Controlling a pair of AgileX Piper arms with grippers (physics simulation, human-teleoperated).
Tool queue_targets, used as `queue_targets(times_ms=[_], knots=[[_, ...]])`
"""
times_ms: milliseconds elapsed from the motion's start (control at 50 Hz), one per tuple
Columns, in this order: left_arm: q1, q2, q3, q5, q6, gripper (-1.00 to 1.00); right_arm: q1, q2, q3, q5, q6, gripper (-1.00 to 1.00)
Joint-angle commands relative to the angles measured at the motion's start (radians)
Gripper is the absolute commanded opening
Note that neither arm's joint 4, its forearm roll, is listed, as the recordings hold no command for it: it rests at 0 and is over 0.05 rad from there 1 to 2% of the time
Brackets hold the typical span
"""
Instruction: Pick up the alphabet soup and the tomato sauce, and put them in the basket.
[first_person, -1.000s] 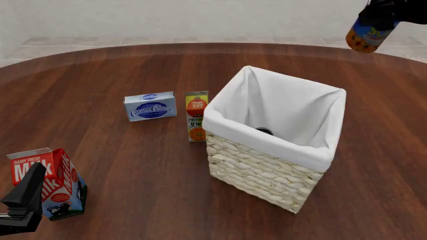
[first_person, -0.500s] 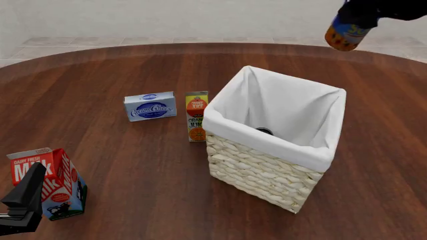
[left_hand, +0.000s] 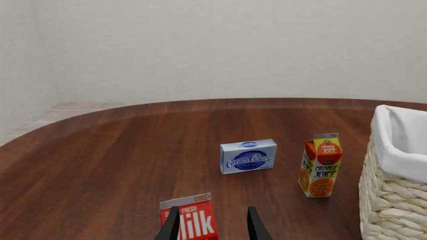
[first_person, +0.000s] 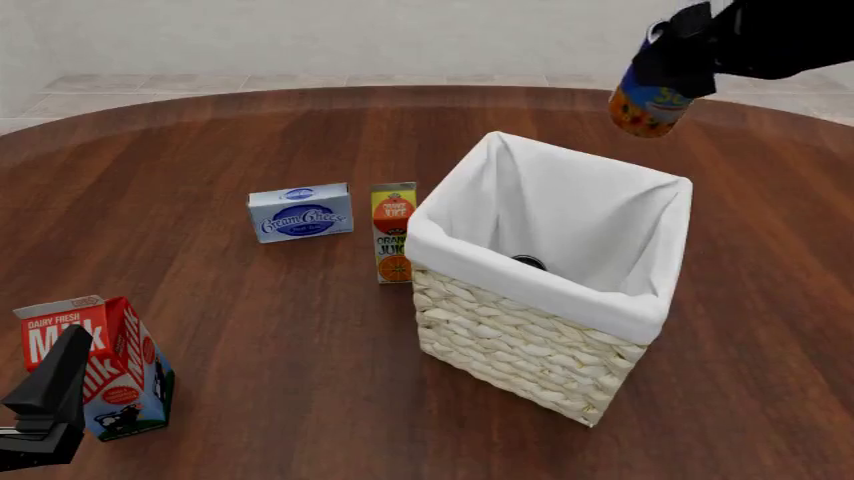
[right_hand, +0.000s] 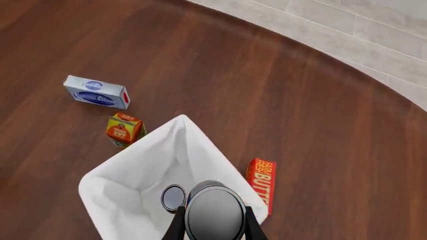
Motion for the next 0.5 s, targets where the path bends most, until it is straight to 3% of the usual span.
queue_targets(times_ms=[20,500], knots=[[0.000,0.000,0.000,0.000,0.000,1.00,0.041,-0.018,0.042,-0.012,0.033,-1.00],[0.000,0.000,0.000,0.000,0.000,1.00,0.123,-0.036,0.153,-0.008,0.061,-1.00]])
